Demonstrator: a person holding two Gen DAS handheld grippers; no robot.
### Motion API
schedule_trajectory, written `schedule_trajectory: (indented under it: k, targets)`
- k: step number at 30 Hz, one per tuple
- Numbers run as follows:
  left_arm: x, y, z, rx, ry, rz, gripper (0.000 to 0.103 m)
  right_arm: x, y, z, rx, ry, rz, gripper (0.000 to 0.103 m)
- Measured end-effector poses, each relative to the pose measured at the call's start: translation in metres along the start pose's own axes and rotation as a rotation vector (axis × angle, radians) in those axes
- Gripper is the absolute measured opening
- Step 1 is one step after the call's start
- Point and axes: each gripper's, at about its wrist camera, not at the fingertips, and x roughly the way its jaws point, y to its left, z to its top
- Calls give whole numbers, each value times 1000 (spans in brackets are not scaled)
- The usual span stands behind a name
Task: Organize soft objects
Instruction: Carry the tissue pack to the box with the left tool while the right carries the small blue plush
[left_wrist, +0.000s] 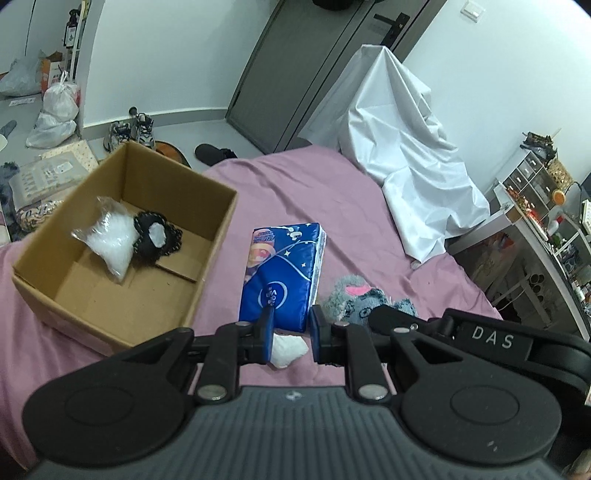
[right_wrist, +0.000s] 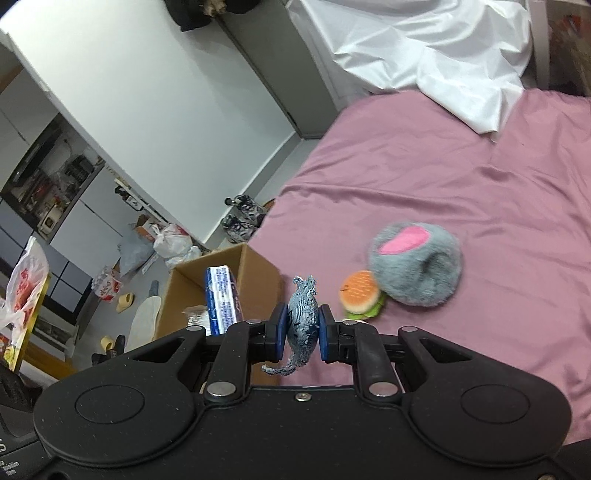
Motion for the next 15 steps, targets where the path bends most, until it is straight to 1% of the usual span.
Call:
schedule_trajectory:
  k: [6, 15]
  targets:
    - [-15, 18, 9, -17, -23, 8, 18, 3, 28, -3, -36, -4, 14, 18]
    - [-30, 48, 23, -49, -36, 26, 18, 11, 63, -10, -76, -9, 29, 18]
